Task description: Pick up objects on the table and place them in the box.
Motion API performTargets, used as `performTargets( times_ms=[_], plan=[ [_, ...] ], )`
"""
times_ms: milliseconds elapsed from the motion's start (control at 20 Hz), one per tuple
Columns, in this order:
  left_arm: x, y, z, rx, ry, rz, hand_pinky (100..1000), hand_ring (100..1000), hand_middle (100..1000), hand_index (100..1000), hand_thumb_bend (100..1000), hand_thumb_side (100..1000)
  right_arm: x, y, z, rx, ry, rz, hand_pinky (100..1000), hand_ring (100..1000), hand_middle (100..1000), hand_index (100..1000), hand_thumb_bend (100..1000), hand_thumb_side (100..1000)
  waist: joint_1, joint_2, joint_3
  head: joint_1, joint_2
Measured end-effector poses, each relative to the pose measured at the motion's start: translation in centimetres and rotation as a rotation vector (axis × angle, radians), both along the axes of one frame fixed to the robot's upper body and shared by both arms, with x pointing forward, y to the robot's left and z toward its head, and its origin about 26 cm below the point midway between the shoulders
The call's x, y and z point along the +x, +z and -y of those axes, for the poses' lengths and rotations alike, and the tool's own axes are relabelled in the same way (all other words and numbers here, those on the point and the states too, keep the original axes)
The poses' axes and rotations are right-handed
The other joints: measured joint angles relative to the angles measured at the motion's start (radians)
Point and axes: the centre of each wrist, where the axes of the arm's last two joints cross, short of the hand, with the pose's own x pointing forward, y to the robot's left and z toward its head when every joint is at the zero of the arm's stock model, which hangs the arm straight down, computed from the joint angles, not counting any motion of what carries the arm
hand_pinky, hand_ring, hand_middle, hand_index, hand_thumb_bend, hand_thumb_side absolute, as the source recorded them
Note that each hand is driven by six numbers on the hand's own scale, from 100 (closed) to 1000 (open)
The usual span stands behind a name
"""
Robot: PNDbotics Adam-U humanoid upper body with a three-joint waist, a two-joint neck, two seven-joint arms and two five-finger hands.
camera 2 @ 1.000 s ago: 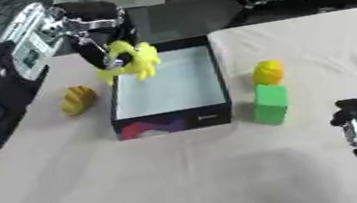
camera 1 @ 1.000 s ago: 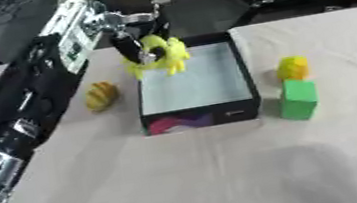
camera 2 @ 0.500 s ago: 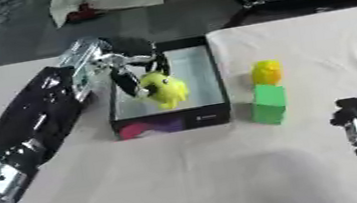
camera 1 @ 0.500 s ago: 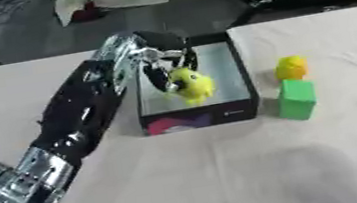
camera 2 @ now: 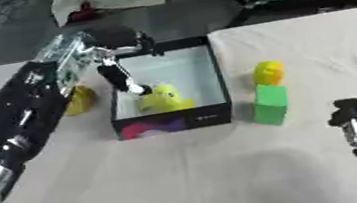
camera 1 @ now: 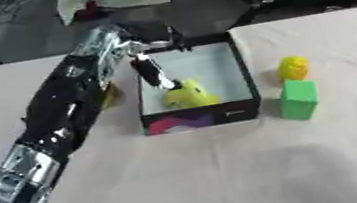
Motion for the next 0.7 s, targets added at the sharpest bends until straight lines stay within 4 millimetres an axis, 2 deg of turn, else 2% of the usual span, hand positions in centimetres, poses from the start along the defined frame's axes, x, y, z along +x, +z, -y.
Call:
performTargets(
  times_ms=[150,250,450,700],
  plan=[
    [-0.4,2.6,-3.7,0.02,0.089,0.003,789,728,751,893,290,294,-0.1,-0.1,0.0,0.0,-0.003,-0.002,711,606,547,700,100,543,0.0,0.0,0.003,-0.005,0.0],
    [-0.6,2.8,-5.9,0.04,0.17,-0.03,787,727,751,894,289,293,-0.1,-0.1,0.1,0.0,-0.007,-0.005,711,606,547,700,100,543,0.0,0.0,0.003,-0.008,0.0],
    [-0.2,-0.3,-9.2,0.113,0.353,-0.172,782,724,750,890,296,299,-0.2,-0.2,0.2,-0.001,-0.012,-0.008,711,606,547,700,100,541,0.0,0.0,0.001,-0.012,0.0],
    [0.3,-5.6,-10.3,0.159,0.499,-0.307,770,705,739,886,281,310,-0.2,-0.3,0.2,-0.001,-0.012,-0.01,712,605,547,700,100,542,0.0,0.0,0.001,-0.012,0.0]
  ],
)
